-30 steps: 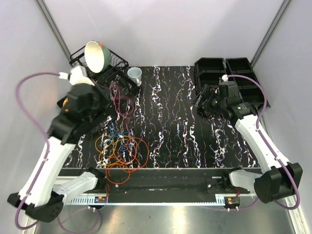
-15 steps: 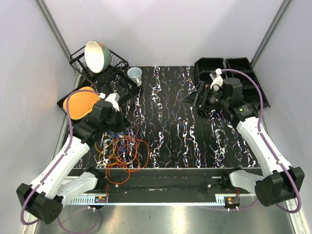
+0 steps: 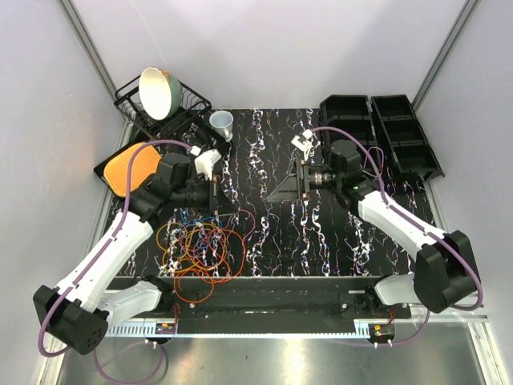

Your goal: Untangle the cables

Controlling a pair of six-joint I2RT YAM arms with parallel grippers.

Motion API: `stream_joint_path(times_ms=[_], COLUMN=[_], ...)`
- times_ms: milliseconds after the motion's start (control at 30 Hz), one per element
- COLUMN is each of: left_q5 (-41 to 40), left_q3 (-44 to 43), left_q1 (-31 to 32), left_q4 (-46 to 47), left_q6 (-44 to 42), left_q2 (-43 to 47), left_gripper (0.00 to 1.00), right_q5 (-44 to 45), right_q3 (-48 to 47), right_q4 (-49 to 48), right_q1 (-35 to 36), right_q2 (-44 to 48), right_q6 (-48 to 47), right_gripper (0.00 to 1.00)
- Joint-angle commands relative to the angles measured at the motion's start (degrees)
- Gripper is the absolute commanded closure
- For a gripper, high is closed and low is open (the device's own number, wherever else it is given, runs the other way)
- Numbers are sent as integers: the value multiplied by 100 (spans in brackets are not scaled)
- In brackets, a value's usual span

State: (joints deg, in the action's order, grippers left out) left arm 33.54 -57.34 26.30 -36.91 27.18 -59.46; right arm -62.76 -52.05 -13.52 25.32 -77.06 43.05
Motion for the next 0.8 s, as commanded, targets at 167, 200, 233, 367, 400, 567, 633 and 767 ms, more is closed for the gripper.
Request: stream_joint_path(times_ms=[167, 200, 233, 367, 400, 567, 633, 767], left_q5=[1093, 1111, 1120, 1129, 1111, 1058, 1023, 997], left_q3=[-401, -401, -392, -383, -392, -418, -401, -366], left_q1=[24, 24, 33, 41, 41, 33, 41, 33], left_q4=[377, 386, 386, 403, 403, 439, 465, 596], left_q6=[-178, -178, -178, -169, -169, -134, -125, -38], left_q2=[-57, -57, -48, 5, 13, 31, 49, 119], left_gripper=[100, 100, 100, 100, 100, 100, 100, 100], right_q5=[-254, -254, -254, -149, -140, -149, -131, -131], right_q3=[-499, -516, -569, -666, -701, -727, -745, -771], right_q4=[-485, -450, -433, -309, -301, -239, -187, -125], right_q1=[588, 666, 711, 904, 939, 1124, 1168, 1299], right_q2=[-433, -494, -573, -740, -775, -916, -916, -969], right_q6=[-437, -455, -473, -587, -587, -657, -683, -736], right_gripper=[34, 34, 34, 39, 41, 49, 54, 69])
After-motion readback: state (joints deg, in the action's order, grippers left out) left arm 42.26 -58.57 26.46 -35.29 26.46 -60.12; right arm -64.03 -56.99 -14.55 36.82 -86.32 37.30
